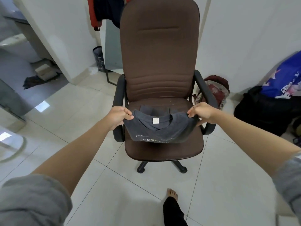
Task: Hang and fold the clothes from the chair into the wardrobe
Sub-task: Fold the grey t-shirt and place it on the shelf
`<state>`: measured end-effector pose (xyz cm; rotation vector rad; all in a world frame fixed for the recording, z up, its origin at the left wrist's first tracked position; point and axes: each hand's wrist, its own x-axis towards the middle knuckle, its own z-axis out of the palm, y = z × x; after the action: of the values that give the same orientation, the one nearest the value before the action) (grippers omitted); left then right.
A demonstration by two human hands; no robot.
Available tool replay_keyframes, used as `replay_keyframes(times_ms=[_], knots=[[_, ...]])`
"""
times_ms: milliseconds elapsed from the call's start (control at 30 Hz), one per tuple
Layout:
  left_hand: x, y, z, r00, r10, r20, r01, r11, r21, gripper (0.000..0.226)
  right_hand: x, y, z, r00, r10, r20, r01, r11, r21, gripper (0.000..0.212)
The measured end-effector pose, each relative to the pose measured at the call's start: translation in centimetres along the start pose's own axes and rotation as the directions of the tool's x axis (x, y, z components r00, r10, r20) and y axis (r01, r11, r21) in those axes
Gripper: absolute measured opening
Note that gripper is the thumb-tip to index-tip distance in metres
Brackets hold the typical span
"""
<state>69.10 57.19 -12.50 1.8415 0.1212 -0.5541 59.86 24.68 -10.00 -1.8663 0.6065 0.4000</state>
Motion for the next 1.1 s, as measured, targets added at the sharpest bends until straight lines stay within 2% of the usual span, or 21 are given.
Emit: replay_keyframes(times_ms=[267, 467, 567, 633, 867, 1000, 1100], knots=[[7.2, 1.9, 0.8, 1.000, 0.013, -0.012, -0.013, 1.000, 0.021, 0.019, 7.5, -1.1, -1.3, 0.996, -0.050, -0.078, 0.053, 0.998, 0.031, 0.018], [17.1, 2.6, 2.6, 1.000, 0.002, -0.021, 0.000, 0.998, 0.063, 0.021, 17.0, -1.0, -2.4, 0.984, -0.094, -0.149, 0.094, 0.996, -0.004, 0.018], [22.4, 2.2, 4.3, 0.999, 0.013, -0.039, -0.008, 0.994, 0.112, 0.016, 21.9, -0.2, -2.1, 0.984, -0.062, -0.166, 0.059, 0.998, -0.021, 0.022], [25.7, 1.5, 5.4, 0.998, 0.020, -0.065, -0.011, 0.989, 0.146, 0.012, 25.5, 0.8, -1.8, 0.986, -0.031, -0.164, 0.027, 0.999, -0.025, 0.024], [35.5, -3.2, 8.4, 0.995, 0.013, -0.101, 0.002, 0.989, 0.151, 0.022, 35.9, 5.5, -0.2, 0.981, 0.040, -0.190, -0.034, 0.999, 0.032, 0.020], [39.9, -6.4, 9.6, 0.992, -0.035, -0.123, 0.047, 0.995, 0.091, 0.025, 40.1, 8.9, 0.7, 0.972, 0.060, -0.227, -0.047, 0.997, 0.064, 0.017], [42.4, -8.8, 10.1, 0.990, -0.059, -0.132, 0.065, 0.997, 0.039, 0.031, 42.3, 11.0, 1.4, 0.963, 0.070, -0.261, -0.045, 0.994, 0.100, 0.007]])
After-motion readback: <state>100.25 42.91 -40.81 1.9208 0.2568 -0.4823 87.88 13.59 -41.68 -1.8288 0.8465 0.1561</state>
